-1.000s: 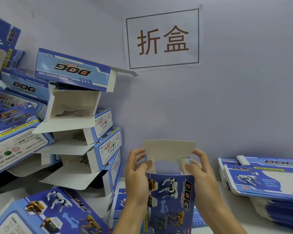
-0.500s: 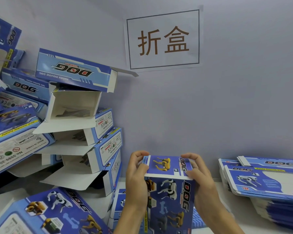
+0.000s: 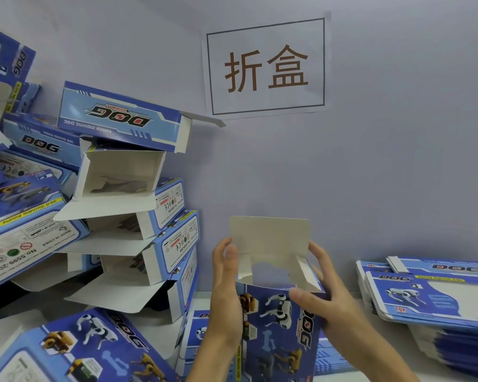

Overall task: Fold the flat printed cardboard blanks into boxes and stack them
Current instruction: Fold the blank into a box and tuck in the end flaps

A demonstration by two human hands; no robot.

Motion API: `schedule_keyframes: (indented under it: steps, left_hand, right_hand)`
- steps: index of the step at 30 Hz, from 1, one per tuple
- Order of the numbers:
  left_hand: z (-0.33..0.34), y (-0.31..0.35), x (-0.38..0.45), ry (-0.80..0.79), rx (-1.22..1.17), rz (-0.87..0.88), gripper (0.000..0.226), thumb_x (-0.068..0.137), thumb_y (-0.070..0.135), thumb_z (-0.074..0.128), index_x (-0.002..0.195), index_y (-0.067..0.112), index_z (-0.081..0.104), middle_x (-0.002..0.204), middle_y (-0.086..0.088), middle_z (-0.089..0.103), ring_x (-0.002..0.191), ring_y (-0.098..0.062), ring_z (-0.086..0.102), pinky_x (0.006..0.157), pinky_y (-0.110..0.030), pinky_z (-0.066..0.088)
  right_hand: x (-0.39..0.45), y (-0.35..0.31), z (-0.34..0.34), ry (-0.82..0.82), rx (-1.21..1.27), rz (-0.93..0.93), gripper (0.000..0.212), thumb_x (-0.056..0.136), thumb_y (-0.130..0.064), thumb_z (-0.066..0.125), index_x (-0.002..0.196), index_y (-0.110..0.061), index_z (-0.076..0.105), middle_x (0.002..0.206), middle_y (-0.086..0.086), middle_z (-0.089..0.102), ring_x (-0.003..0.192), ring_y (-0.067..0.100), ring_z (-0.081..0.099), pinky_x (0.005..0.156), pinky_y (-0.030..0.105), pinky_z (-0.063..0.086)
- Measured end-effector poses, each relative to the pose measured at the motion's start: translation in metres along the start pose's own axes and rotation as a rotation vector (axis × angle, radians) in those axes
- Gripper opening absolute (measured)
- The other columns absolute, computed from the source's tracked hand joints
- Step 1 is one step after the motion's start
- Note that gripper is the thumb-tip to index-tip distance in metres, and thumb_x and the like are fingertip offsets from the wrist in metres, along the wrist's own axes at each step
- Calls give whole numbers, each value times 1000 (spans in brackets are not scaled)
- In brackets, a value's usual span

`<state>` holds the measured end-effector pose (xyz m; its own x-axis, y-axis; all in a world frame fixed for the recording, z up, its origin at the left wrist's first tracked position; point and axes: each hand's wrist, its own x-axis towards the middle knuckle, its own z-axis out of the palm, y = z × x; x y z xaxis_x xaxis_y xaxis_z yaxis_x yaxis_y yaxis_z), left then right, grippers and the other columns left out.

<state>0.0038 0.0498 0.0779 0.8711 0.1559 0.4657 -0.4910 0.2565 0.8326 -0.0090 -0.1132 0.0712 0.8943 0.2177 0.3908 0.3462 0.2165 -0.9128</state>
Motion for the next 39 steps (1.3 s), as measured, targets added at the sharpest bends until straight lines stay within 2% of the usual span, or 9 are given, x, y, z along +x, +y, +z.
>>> schedule_keyframes:
  steps: [4,7,11,13,16,18,21,26,39]
  left_hand:
    - [2,3,6,-74,-27,-89,70,71,81,54,131,45,51,135,13,60,130,-16,53,108,-39,45]
    - [3,15,10,-62,78,-74,44,87,60,45,114,30,63,98,17,74,94,0,69,72,-12,52]
    - [-4,33,14,0,144,-87,27,99,41,52,106,20,68,95,0,75,83,-16,73,63,-28,53]
    - [-10,39,16,15,155,-86,12,96,35,60,103,30,69,90,8,74,84,-20,74,65,-38,59]
    - [-18,47,17,19,252,-81,19,97,20,62,97,37,71,72,12,72,66,-17,73,52,-31,58]
    - [-20,47,18,17,259,-111,18,98,19,60,99,34,70,76,3,74,63,-15,73,48,-27,56]
    - [-12,42,15,-11,228,-156,17,98,21,62,95,35,71,94,-7,72,75,-20,74,59,-35,60]
    - [5,32,9,-60,254,-135,12,94,18,66,94,28,73,89,-4,73,68,-14,68,50,-25,51]
    - [3,35,5,-129,178,-107,13,88,14,72,99,22,72,95,-5,74,80,-22,73,53,-24,54]
  right_hand:
    - [4,-5,-2,187,-172,-163,65,73,-39,72,131,-45,46,99,-17,74,88,7,73,64,19,58]
    - [4,-20,-5,228,-144,-88,49,81,-43,62,128,-32,55,90,-5,77,79,16,75,57,22,57]
    - [-7,-33,-24,105,125,89,42,107,-10,33,137,16,44,117,38,62,112,30,65,76,25,49]
    - [-3,-38,-20,10,14,167,37,106,-8,32,127,13,54,129,41,52,110,27,67,64,16,51]
    - [-12,-42,-14,-108,-146,215,93,82,-80,38,98,5,75,58,21,69,39,3,62,63,20,55]
    - [-10,-43,-20,-8,-271,180,130,35,-104,37,118,-6,56,79,26,73,42,-5,60,91,25,49]
    - [-4,-37,-25,-15,-186,138,66,98,-61,23,105,-16,70,112,22,69,81,13,72,91,31,50]
    - [9,-41,-18,89,-278,212,11,85,-29,64,93,-28,71,76,-6,77,63,11,73,54,15,54]
    - [3,-48,-12,100,-170,67,39,74,-30,67,113,-29,66,83,11,76,63,27,74,46,25,54]
